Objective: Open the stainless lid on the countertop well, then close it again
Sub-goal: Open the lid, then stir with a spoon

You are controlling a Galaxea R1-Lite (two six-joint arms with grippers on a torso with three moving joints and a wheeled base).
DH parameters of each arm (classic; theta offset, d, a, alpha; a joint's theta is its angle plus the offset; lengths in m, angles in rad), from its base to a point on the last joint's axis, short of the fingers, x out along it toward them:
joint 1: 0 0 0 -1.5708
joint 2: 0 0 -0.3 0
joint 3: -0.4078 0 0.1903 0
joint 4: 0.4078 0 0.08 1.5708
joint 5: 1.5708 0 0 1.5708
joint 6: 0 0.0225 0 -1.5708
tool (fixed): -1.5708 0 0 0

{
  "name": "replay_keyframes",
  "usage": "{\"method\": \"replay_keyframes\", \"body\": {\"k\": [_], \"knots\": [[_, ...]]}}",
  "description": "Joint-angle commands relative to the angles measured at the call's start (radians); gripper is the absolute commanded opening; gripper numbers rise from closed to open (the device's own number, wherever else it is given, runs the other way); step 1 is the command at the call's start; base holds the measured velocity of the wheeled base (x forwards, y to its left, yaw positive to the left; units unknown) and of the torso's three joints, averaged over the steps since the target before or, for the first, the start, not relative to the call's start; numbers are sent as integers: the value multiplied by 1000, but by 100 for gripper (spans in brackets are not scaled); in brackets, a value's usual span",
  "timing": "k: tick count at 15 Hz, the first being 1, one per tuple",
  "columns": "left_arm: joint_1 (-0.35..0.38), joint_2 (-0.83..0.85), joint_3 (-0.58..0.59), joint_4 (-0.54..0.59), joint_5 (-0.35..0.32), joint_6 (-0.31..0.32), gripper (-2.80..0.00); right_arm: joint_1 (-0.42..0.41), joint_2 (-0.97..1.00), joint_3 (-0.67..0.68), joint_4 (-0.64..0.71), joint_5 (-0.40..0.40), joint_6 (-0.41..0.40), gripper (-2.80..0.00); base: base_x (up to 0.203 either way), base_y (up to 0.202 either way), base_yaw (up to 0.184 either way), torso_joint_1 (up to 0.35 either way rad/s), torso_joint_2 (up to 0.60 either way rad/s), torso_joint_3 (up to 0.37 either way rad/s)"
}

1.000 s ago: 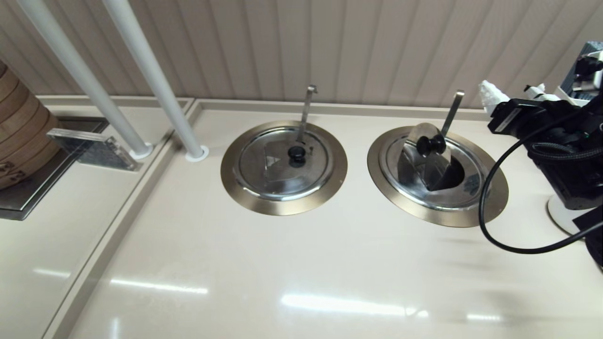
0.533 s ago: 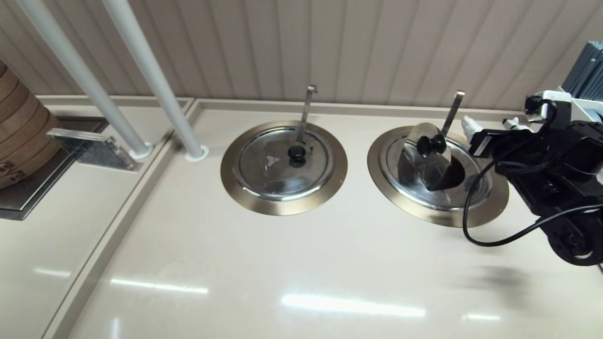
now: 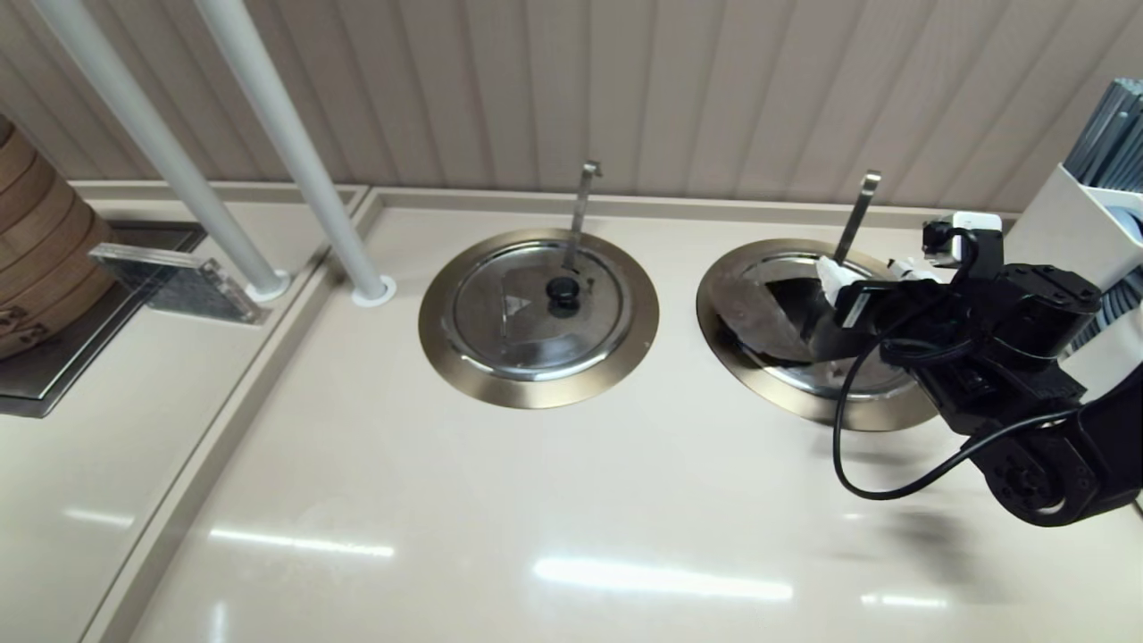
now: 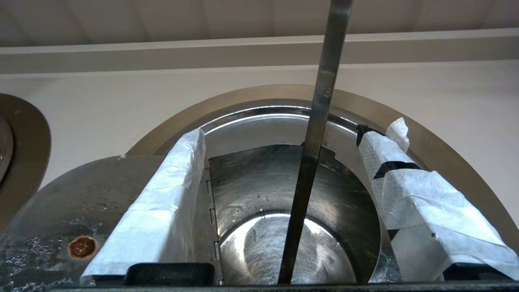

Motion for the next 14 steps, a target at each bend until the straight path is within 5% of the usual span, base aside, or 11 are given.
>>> {"method": "replay_keyframes", "body": {"k": [1, 5, 8, 14], "knots": [[1, 1, 0, 0, 0, 0, -280, -6, 2, -4, -7, -2, 0, 0, 0, 0, 0, 0, 0, 0], [1, 1, 0, 0, 0, 0, -280, -76, 14, -76, 12, -22, -11, 0, 0, 0, 0, 0, 0, 0], [1, 1, 0, 0, 0, 0, -280, -79, 41, -144, 177, -60, -7, 0, 0, 0, 0, 0, 0, 0], [1, 1, 0, 0, 0, 0, -280, -81, 206, -387, 241, -74, -8, 0, 0, 0, 0, 0, 0, 0]]}}
